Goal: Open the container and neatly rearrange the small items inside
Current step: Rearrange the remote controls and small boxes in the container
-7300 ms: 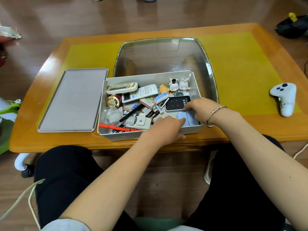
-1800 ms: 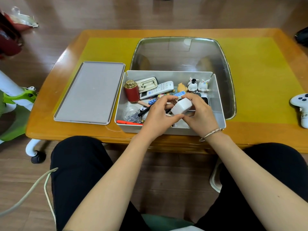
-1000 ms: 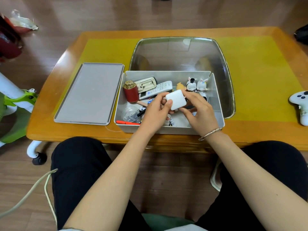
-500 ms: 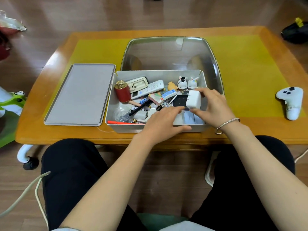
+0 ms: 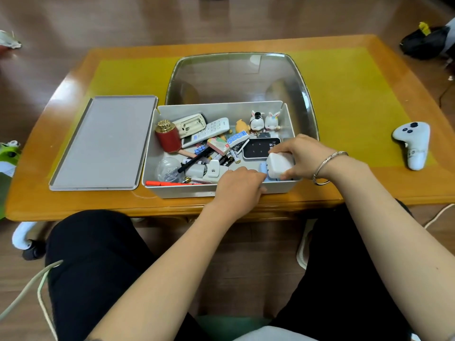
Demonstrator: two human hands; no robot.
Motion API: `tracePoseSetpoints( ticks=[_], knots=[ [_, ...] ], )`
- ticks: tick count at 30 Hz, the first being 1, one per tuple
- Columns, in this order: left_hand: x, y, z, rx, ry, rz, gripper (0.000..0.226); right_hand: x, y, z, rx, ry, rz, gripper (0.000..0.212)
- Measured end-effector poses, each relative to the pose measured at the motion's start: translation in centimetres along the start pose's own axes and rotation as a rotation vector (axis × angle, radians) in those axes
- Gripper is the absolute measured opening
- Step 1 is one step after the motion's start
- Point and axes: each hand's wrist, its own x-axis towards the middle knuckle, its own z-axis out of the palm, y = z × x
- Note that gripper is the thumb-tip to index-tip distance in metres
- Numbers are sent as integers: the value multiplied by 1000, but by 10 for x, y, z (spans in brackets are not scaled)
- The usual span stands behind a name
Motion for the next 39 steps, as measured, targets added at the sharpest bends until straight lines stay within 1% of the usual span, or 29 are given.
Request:
tracePoseSetpoints(
  ticks=[5, 7, 9, 11, 13, 15, 17, 22, 30, 33, 36, 39],
  knots=[
    [-1, 2, 4, -63, 47, -53, 43, -1, -6, -4, -63, -206, -24, 41],
    [-1, 3, 5, -67, 79, -53, 46, -1, -7, -4, -55, -227, 8, 34],
    [-3, 2, 6, -47, 118, -33, 49, 0, -8, -3, -3, -153, 48, 38],
    [-5, 2, 7, -31, 154, -9, 50, 4, -10, -3, 35, -21, 54, 46],
    [-7, 2, 6, -23, 174, 21, 46, 10, -12, -2, -1, 36, 45, 54],
    [-7, 2, 4, -21, 180, 50, 42, 15, -12, 0, -103, -9, 66, 55],
    [-8, 1, 3, -9, 174, 69, 40, 18, -13, 3, -176, -69, 89, 51],
    [-7, 0, 4, -19, 163, 71, 43, 22, -12, 7, -203, -125, 103, 45],
    [-7, 1, 4, -9, 179, 76, 45, 21, -9, 11, -165, -101, 93, 47],
    [-7, 1, 4, 24, 184, 31, 48, 20, -8, 13, -142, -92, 79, 48],
    [-6, 0, 6, 27, 166, 9, 51, 20, -8, 13, -140, -76, 87, 46],
    [-5, -1, 7, 38, 158, 36, 54, 20, -10, 14, -125, -76, 98, 43]
  ],
)
